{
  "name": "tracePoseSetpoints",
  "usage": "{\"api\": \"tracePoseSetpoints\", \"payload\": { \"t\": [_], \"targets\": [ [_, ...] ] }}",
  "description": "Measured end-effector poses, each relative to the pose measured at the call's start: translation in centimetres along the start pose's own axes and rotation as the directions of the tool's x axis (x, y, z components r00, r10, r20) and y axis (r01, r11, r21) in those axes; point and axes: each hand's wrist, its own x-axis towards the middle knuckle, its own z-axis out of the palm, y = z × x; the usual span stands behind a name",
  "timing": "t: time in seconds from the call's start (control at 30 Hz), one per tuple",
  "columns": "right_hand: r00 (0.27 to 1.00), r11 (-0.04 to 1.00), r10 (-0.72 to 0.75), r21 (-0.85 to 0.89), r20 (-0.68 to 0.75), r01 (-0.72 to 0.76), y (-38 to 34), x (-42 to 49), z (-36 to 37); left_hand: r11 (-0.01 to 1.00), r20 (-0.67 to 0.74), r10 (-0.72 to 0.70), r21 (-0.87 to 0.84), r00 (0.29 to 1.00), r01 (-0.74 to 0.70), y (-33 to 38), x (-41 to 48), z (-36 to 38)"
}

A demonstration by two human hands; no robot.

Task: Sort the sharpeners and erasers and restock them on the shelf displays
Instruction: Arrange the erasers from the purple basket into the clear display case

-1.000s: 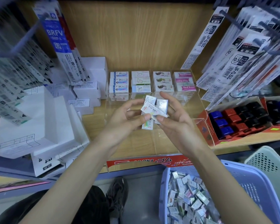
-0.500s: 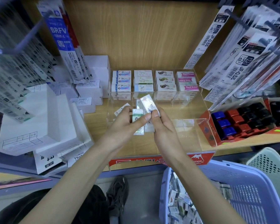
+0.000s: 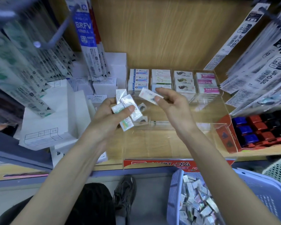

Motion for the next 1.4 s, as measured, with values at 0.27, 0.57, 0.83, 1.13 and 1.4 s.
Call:
{"api": "tracePoseSetpoints", "payload": {
  "t": [0.27,0.57,0.83,1.13,1.4],
  "targets": [
    [0.986,0.804,-0.134,-0.569,0.104,0.169,0.6,2.1,3.4,0.998,-0.038,0.041,-0.043,0.998,-0.043,0.7,-0.2,-1.0],
    [0.969,0.99,-0.11,0.105,0.219,0.089,-2.0,-3.8,1.2,0.996,0.068,0.053,0.068,0.996,-0.058,0.3,-0.7,0.3],
    [0.995,0.964,-0.037,0.264,0.092,0.011,-1.3,-4.6,-1.7,0.997,0.155,0.024,0.065,0.988,-0.034,0.2,-1.2,2.3],
    [0.995,0.917,0.027,0.399,-0.093,0.012,-0.2,-5.5,-4.6,0.996,0.232,-0.039,-0.069,0.972,0.056,0.6,-0.7,4.2],
    [0.989,0.936,0.027,0.351,-0.144,0.025,1.4,-5.6,-6.4,0.995,0.229,-0.056,-0.065,0.972,0.073,0.3,-0.3,5.0]
  ]
}}
